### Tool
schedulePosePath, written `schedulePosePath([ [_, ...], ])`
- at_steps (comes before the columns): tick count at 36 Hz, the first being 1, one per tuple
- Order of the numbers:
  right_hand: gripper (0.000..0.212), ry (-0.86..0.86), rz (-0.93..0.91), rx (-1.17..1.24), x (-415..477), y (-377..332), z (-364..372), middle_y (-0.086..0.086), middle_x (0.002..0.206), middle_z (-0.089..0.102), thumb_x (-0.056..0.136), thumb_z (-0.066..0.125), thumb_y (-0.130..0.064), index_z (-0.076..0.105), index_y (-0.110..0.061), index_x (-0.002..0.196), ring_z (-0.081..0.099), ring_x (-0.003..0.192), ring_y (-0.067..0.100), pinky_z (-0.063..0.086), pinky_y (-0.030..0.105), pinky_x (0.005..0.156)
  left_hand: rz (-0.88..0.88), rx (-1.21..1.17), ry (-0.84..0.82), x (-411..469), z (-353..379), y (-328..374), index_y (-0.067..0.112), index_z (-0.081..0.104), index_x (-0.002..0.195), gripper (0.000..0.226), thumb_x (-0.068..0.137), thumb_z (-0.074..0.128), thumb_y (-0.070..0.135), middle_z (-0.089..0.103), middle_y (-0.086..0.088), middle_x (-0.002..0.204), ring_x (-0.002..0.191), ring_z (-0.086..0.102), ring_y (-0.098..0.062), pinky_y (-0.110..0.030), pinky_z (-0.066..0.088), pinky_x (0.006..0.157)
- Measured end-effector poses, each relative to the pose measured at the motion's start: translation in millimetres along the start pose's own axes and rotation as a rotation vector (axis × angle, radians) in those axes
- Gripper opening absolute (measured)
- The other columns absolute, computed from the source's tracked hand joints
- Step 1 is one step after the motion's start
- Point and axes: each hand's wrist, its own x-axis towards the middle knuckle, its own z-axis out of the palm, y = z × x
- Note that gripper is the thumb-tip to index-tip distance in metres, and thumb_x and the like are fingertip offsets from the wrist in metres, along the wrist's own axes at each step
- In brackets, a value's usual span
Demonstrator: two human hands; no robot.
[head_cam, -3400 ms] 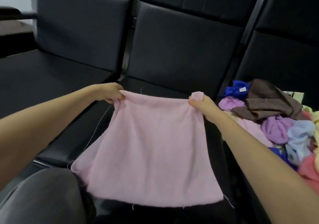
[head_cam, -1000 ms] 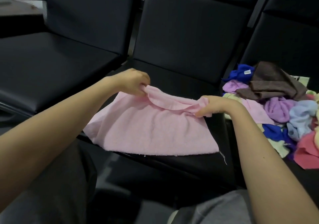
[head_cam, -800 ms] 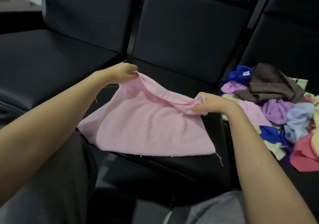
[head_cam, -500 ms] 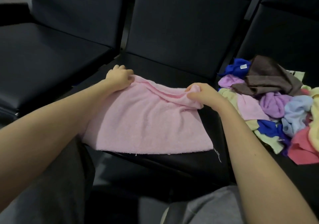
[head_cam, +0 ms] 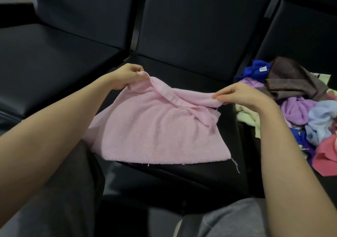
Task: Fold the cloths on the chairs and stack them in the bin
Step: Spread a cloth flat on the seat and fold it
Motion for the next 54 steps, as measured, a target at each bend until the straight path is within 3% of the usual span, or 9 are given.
schedulePosePath([
  [10, 0.021, -0.057, -0.06, -0.291, 4.0, -4.2, 18.7, -0.004, 0.083, 0.06, 0.085, 0.058, -0.004, 0.066, -0.021, 0.075, 0.052, 0.077, 0.013, 0.041, 0.016, 0.061, -0.069, -0.054, 0.024, -6.6, -11.0, -20.1, 0.014, 0.049, 0.065, 0.027, 0.088, 0.064, 0.017, 0.05, 0.001, 0.068, 0.062, 0.046, -0.012, -0.022, 0.039, 0.056],
  [15, 0.025, -0.055, -0.062, -0.348, 7.3, -15.8, 28.5, 0.003, 0.087, 0.064, 0.084, 0.054, -0.007, 0.066, -0.02, 0.066, 0.056, 0.081, 0.02, 0.048, 0.031, 0.075, -0.07, -0.072, 0.036, -8.5, -10.8, -29.0, 0.015, 0.051, 0.065, 0.027, 0.086, 0.067, 0.017, 0.052, 0.0, 0.07, 0.066, 0.048, -0.013, -0.024, 0.042, 0.061],
  [19, 0.012, -0.281, 0.047, -0.525, 6.6, -20.8, 36.5, -0.003, 0.091, 0.067, 0.08, 0.067, -0.028, 0.074, -0.018, 0.077, 0.06, 0.088, 0.016, 0.049, 0.035, 0.087, -0.066, -0.039, 0.035, -8.6, -9.6, -25.2, 0.015, 0.052, 0.067, 0.025, 0.087, 0.066, 0.018, 0.053, 0.001, 0.071, 0.066, 0.049, -0.013, -0.022, 0.042, 0.059],
  [22, 0.041, -0.366, 0.128, -0.64, 5.3, -21.1, 45.7, -0.001, 0.073, 0.054, 0.079, 0.063, -0.053, 0.068, -0.015, 0.064, 0.049, 0.069, 0.016, 0.042, 0.029, 0.069, -0.056, 0.062, 0.052, -8.7, -8.3, -22.7, 0.014, 0.054, 0.073, 0.019, 0.089, 0.061, 0.021, 0.054, 0.0, 0.076, 0.071, 0.05, -0.013, -0.023, 0.043, 0.063],
  [26, 0.054, -0.432, 0.2, -0.666, 7.4, -23.5, 60.0, 0.004, 0.09, 0.066, 0.071, 0.065, -0.066, 0.073, -0.013, 0.078, 0.061, 0.085, 0.018, 0.048, 0.031, 0.088, -0.049, 0.23, 0.057, -9.4, -6.4, -16.6, 0.018, 0.055, 0.078, 0.018, 0.094, 0.052, 0.026, 0.056, -0.001, 0.086, 0.082, 0.051, -0.016, -0.028, 0.042, 0.074],
  [34, 0.023, -0.244, 0.138, -0.616, 5.3, -27.5, 54.3, 0.004, 0.066, 0.049, 0.084, 0.055, -0.02, 0.052, -0.009, 0.063, 0.043, 0.063, 0.018, 0.037, 0.027, 0.06, -0.11, 0.394, 0.102, -9.5, -2.5, -7.2, 0.007, 0.049, 0.105, 0.028, 0.098, 0.04, 0.033, 0.052, -0.008, 0.102, 0.093, 0.049, -0.024, -0.035, 0.038, 0.08],
  [42, 0.021, 0.244, 0.039, -0.339, 6.6, -14.7, 28.6, 0.013, 0.071, 0.047, 0.085, 0.047, -0.013, 0.058, -0.001, 0.072, 0.041, 0.067, 0.022, 0.037, 0.038, 0.06, 0.017, 0.251, 0.221, -11.6, -8.0, -2.3, 0.009, 0.055, 0.089, 0.018, 0.092, 0.055, 0.027, 0.052, 0.0, 0.078, 0.069, 0.047, -0.014, -0.024, 0.037, 0.057],
  [49, 0.033, 0.363, 0.022, -0.061, 1.8, -10.4, 20.0, 0.034, 0.091, 0.054, 0.088, 0.051, -0.014, 0.059, 0.015, 0.102, 0.037, 0.074, 0.019, 0.028, 0.029, 0.055, 0.087, -0.093, 0.304, -14.9, -10.7, -0.2, 0.016, 0.052, 0.067, 0.026, 0.087, 0.068, 0.02, 0.049, 0.003, 0.066, 0.056, 0.044, -0.007, -0.008, 0.035, 0.042],
  [54, 0.017, 0.405, -0.067, -0.026, -2.3, -11.0, 16.3, 0.002, 0.093, 0.064, 0.09, 0.056, -0.011, 0.071, -0.013, 0.099, 0.054, 0.092, 0.015, 0.039, 0.028, 0.074, 0.132, -0.072, 0.326, -13.5, -15.5, -2.0, 0.016, 0.052, 0.067, 0.026, 0.085, 0.07, 0.017, 0.05, 0.003, 0.065, 0.056, 0.045, -0.005, -0.01, 0.038, 0.046],
])
